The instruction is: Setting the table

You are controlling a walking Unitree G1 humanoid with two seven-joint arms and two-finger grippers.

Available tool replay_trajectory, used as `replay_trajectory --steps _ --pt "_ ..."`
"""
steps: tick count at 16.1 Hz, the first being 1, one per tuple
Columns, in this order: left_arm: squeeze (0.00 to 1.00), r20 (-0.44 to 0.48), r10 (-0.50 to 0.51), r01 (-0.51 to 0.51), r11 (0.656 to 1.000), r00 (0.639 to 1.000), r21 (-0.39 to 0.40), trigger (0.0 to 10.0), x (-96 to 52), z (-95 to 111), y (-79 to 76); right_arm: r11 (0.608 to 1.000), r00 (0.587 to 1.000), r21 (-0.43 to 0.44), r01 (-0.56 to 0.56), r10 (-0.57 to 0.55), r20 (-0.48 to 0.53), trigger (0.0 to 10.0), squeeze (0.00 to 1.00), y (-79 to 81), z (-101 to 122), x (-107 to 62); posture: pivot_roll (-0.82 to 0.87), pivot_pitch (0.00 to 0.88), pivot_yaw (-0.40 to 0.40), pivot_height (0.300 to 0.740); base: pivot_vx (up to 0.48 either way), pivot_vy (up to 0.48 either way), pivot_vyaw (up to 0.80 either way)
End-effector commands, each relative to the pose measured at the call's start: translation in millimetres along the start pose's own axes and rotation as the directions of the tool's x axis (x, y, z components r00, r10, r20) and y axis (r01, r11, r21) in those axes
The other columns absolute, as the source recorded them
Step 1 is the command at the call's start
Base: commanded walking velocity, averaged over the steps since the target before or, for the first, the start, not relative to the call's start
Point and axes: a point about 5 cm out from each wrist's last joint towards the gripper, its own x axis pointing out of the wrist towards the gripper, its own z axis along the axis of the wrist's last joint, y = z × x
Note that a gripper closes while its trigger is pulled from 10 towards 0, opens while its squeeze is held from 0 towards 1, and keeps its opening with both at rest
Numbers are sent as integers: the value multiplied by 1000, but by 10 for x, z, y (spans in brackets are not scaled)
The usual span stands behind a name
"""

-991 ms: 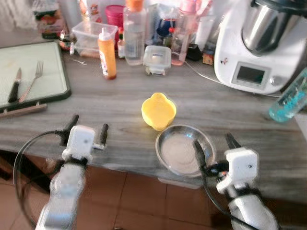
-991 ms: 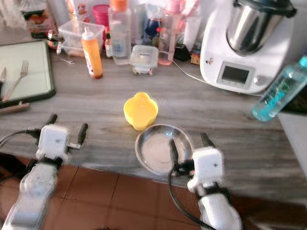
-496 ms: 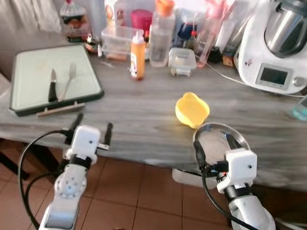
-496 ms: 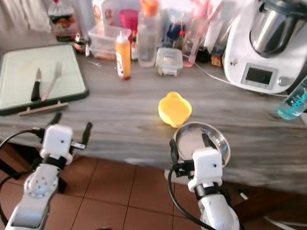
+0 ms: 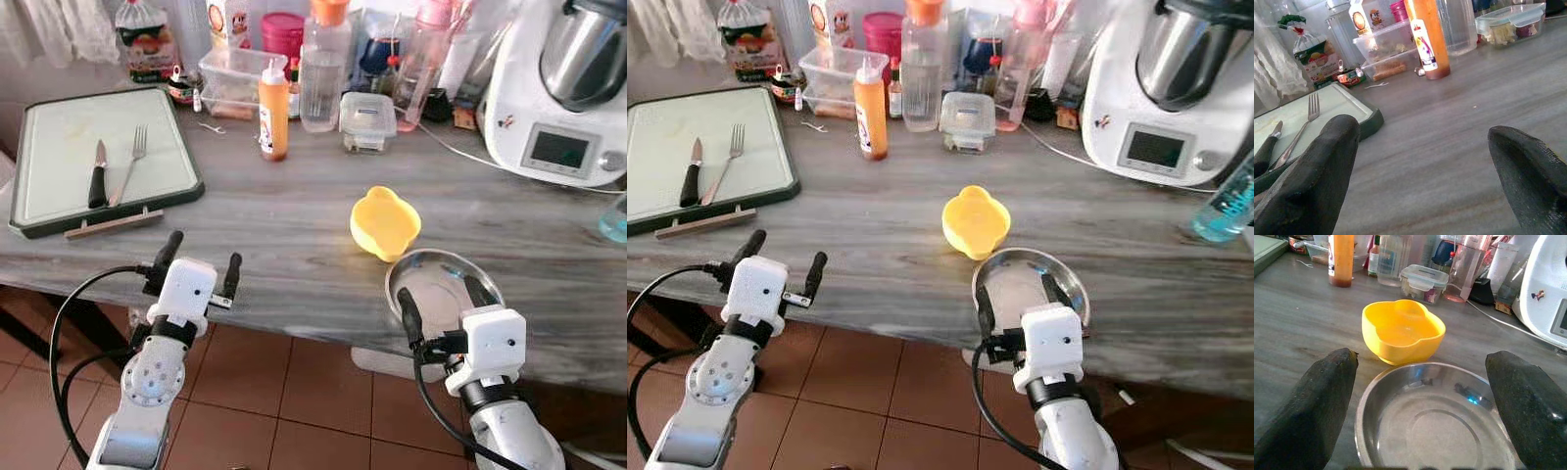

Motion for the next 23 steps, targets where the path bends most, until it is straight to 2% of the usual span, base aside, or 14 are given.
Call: replay_trajectory --steps 1,8,23 --pt "0 -1 -29 29 1000 1000 6 10000 14 -5 -37 1000 1000 -6 15 -15 4 10000 0 -30 2 0 153 104 -63 740 0 0 0" --pt "0 -2 -56 56 998 998 24 10000 30 -14 -39 999 999 4 41 -41 -2 10000 0 -20 -28 -21 151 103 -44 740 -246 0 0" --pt "0 0 -59 59 998 998 10 10000 51 -31 -115 997 998 -21 68 -69 -8 10000 0 -121 -49 -13 141 94 -61 740 -274 0 0"
